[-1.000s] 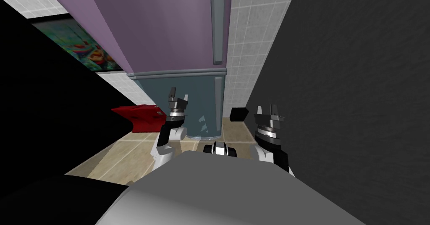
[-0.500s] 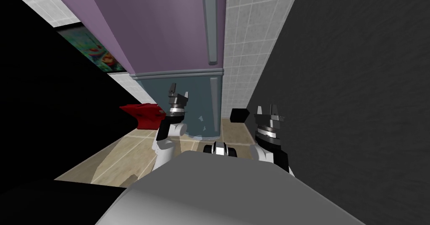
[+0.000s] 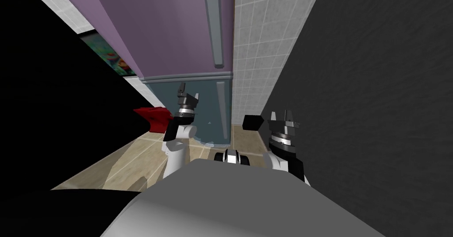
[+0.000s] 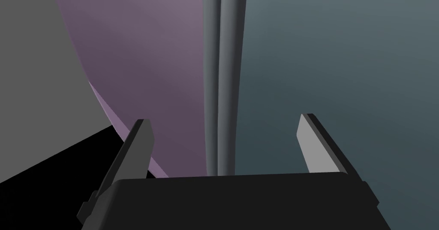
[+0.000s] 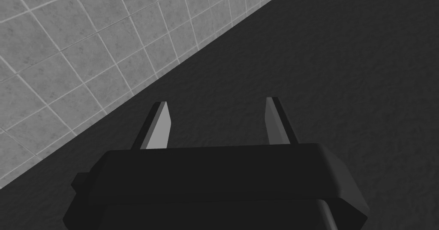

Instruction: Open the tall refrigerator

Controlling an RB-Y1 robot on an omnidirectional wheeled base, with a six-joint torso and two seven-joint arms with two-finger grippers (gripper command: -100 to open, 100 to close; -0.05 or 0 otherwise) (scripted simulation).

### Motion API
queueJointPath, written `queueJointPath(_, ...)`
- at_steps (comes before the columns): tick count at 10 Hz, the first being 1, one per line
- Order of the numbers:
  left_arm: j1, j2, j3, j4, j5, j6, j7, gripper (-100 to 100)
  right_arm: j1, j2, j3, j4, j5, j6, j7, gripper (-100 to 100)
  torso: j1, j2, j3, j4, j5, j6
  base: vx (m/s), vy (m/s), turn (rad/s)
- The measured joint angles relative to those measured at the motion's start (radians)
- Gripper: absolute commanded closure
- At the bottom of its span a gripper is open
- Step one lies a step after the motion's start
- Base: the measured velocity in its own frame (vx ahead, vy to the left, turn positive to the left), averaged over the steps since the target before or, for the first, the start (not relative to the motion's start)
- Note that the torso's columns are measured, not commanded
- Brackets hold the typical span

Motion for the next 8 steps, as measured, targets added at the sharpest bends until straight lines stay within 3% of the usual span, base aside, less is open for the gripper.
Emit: queueJointPath(8, -0.148, 0.000, 0.039, -0.009, 0.033, 0.200, 0.015, -100, 0.000, 0.000, 0.000, 0.000, 0.000, 0.000, 0.000, 0, 0.004, 0.000, 0.000, 0.000, 0.001, 0.000, 0.020, -0.090, 0.078)
